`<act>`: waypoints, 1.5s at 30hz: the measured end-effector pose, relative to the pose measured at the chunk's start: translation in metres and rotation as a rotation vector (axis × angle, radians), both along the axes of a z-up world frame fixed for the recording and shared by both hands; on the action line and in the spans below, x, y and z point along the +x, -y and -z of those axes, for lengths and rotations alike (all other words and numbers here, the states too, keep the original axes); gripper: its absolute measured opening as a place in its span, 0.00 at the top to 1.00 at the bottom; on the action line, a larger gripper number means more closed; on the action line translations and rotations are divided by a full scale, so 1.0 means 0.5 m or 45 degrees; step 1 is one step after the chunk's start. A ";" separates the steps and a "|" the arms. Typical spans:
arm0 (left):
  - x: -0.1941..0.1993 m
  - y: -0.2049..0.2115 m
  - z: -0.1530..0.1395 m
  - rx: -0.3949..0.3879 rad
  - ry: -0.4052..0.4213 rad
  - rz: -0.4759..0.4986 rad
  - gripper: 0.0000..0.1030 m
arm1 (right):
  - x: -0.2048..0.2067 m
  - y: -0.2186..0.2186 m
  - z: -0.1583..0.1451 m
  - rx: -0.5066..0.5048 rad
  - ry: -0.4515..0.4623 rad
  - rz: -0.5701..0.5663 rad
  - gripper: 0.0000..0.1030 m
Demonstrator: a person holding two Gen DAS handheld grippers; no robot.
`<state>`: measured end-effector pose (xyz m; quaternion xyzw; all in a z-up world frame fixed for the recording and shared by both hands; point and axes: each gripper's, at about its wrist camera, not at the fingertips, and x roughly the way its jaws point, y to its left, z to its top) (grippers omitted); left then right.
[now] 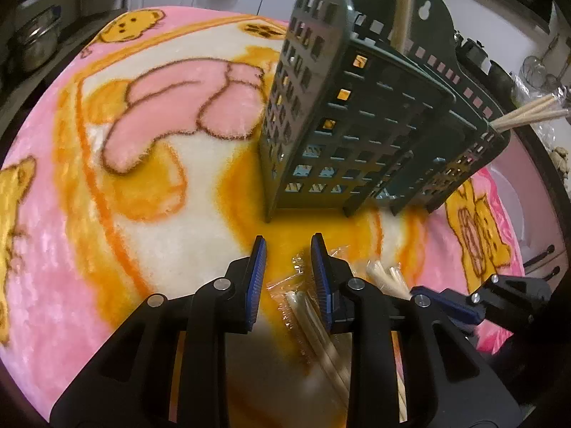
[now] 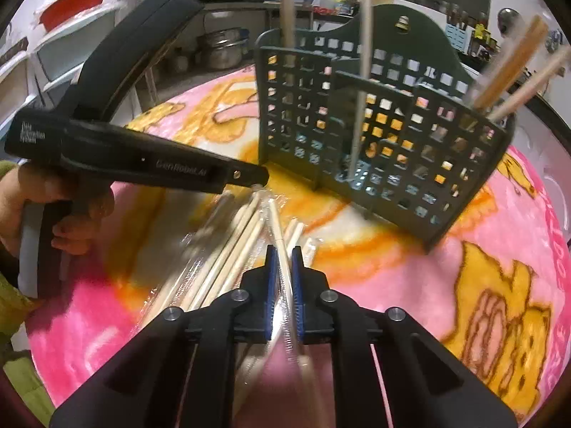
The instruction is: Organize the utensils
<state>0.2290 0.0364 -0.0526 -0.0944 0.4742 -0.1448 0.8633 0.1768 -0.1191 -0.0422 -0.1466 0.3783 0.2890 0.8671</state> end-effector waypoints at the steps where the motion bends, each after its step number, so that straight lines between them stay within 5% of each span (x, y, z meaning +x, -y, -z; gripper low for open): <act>1: -0.001 0.003 0.000 0.012 0.004 0.006 0.86 | 0.004 0.008 -0.003 0.019 -0.003 0.014 0.93; 5: -0.001 0.008 -0.001 0.029 0.012 0.021 0.97 | 0.011 0.036 -0.016 0.088 -0.012 0.060 0.93; 24: -0.051 0.016 -0.058 -0.104 0.096 0.085 1.00 | -0.024 0.138 -0.091 0.291 0.072 0.204 0.94; 35: -0.047 0.039 -0.014 -0.085 -0.013 0.173 1.00 | -0.037 0.144 -0.101 0.307 0.089 0.215 0.94; 45: -0.072 0.063 -0.005 -0.050 -0.028 0.186 0.81 | -0.042 0.150 -0.104 0.318 0.096 0.217 0.94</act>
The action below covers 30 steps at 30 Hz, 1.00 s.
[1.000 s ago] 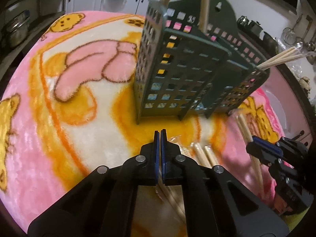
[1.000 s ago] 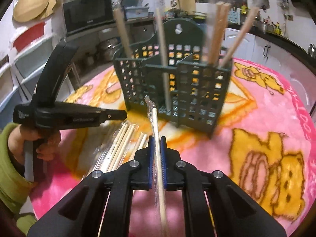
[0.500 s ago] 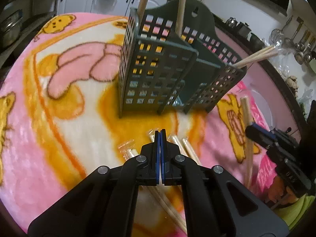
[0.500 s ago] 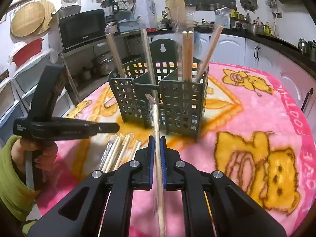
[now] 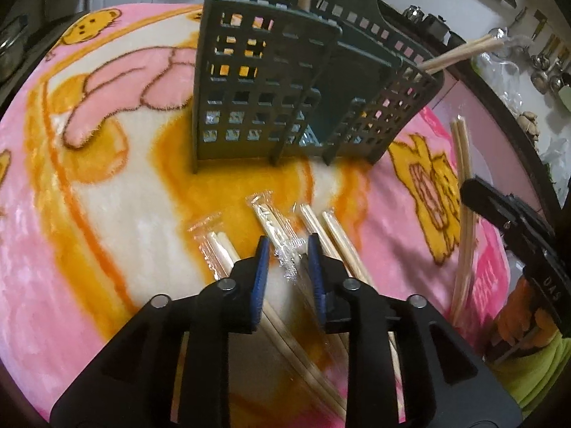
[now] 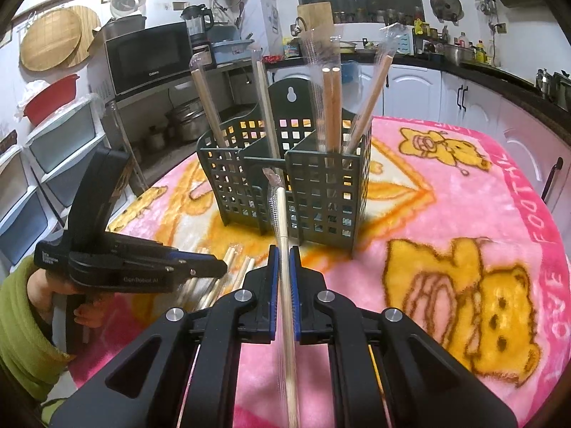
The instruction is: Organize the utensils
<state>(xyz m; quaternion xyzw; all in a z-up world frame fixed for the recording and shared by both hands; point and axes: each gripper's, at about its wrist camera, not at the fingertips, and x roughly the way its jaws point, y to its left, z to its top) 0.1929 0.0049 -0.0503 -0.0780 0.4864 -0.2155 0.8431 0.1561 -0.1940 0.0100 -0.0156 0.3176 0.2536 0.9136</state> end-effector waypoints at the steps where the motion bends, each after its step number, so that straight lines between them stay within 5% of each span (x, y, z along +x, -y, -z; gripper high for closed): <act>1: -0.006 0.006 0.003 0.018 0.006 0.003 0.80 | -0.001 0.001 -0.001 0.002 0.002 0.001 0.94; 9: -0.029 0.031 -0.003 0.135 0.070 0.029 0.91 | -0.004 0.007 -0.008 0.016 0.010 0.008 0.94; 30: -0.045 0.040 -0.176 0.047 0.336 -0.006 0.97 | -0.019 0.012 -0.088 0.063 0.117 -0.026 0.94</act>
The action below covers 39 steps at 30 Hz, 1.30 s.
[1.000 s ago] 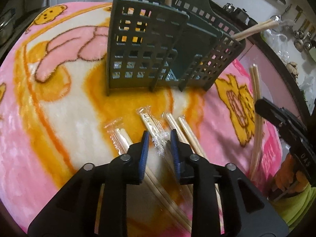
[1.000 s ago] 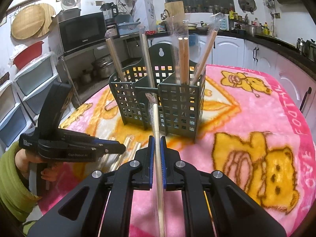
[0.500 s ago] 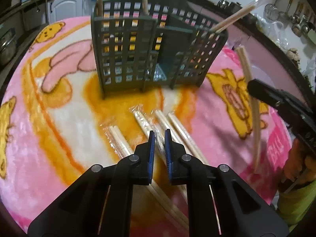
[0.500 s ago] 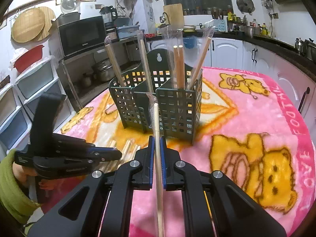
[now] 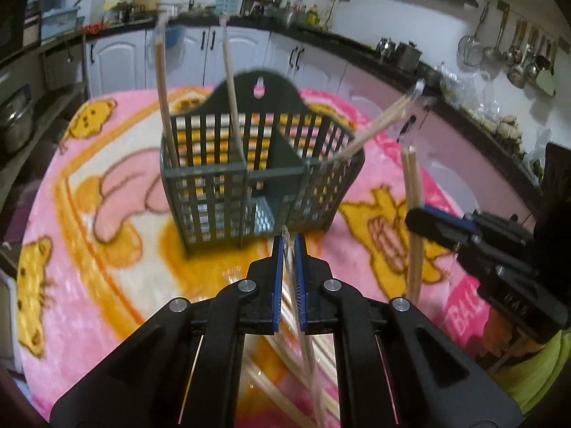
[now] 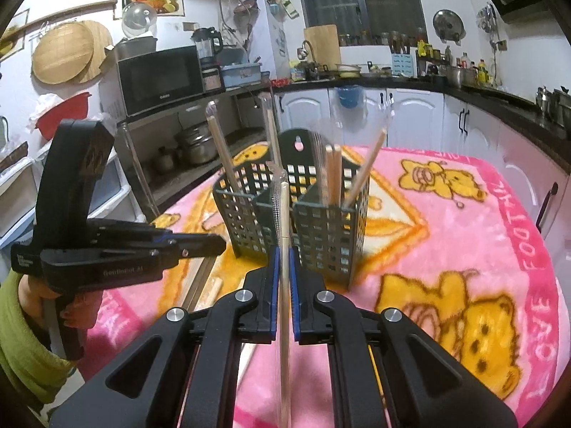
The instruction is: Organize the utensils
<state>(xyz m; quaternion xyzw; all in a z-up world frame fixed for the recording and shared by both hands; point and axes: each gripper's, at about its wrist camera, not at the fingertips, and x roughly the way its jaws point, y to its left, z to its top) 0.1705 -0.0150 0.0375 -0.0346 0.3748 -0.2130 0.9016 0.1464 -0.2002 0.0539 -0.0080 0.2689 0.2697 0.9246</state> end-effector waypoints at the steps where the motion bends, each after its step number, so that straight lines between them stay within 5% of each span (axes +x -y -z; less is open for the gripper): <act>1: 0.000 -0.001 -0.011 -0.009 0.017 -0.004 0.97 | -0.001 -0.001 -0.006 0.004 0.008 -0.005 0.94; 21: 0.009 -0.014 -0.171 -0.147 0.252 -0.074 0.97 | 0.005 -0.022 -0.103 0.067 0.126 -0.047 0.94; 39: 0.051 -0.045 -0.351 -0.200 0.455 -0.094 0.97 | 0.091 -0.056 -0.278 0.138 0.262 -0.045 0.94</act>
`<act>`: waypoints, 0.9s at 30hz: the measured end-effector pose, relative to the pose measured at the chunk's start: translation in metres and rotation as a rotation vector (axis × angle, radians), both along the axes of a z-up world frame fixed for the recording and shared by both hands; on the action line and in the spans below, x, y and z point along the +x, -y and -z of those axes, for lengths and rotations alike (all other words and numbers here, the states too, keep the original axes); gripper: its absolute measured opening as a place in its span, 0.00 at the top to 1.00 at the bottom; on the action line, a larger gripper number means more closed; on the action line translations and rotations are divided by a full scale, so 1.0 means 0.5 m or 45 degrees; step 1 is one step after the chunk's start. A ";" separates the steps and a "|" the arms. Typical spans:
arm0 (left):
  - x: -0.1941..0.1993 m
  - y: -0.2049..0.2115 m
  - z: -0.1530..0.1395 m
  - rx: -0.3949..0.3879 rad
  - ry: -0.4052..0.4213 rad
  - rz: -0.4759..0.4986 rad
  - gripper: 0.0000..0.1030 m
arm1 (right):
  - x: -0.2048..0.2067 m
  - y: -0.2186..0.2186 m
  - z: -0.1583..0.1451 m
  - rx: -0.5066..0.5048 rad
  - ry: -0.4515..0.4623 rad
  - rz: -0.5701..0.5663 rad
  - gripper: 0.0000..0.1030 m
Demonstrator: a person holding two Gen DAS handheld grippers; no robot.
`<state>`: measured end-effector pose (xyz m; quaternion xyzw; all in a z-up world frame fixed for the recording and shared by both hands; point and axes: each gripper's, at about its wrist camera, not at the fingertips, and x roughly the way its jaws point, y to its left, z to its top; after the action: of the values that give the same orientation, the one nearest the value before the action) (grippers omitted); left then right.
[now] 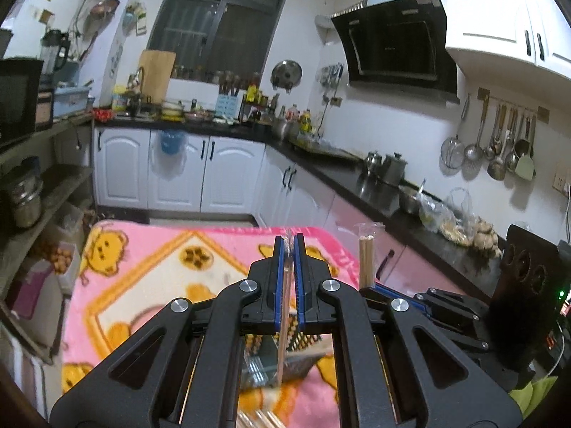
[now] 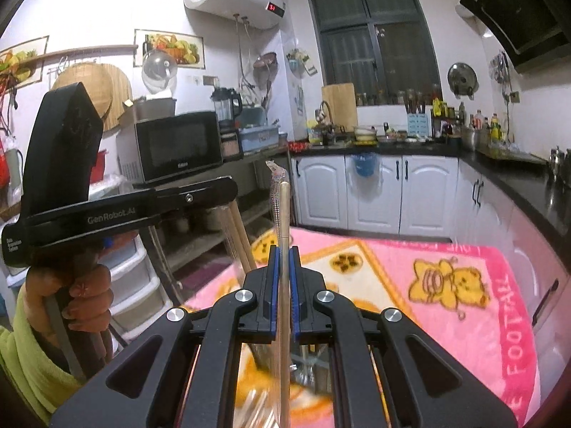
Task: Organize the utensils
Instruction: 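Lower the held chopstick into the green caddy with the right gripper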
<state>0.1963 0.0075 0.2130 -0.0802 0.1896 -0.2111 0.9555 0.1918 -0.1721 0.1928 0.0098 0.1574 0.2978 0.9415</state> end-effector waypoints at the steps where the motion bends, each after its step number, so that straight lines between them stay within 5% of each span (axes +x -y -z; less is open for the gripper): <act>1: 0.003 -0.002 -0.010 0.004 0.012 -0.003 0.97 | 0.004 -0.002 -0.008 0.007 0.009 -0.001 0.94; 15: 0.047 -0.025 -0.045 0.002 0.064 -0.050 0.97 | 0.088 -0.016 -0.068 0.051 0.140 0.081 0.94; 27: 0.085 0.013 0.006 0.028 0.046 -0.048 0.97 | 0.146 0.010 0.010 0.073 0.147 0.195 0.94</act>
<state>0.2388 0.0008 0.2099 -0.0693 0.1731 -0.1923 0.9635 0.2650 -0.1773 0.1877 0.0315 0.0932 0.2293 0.9684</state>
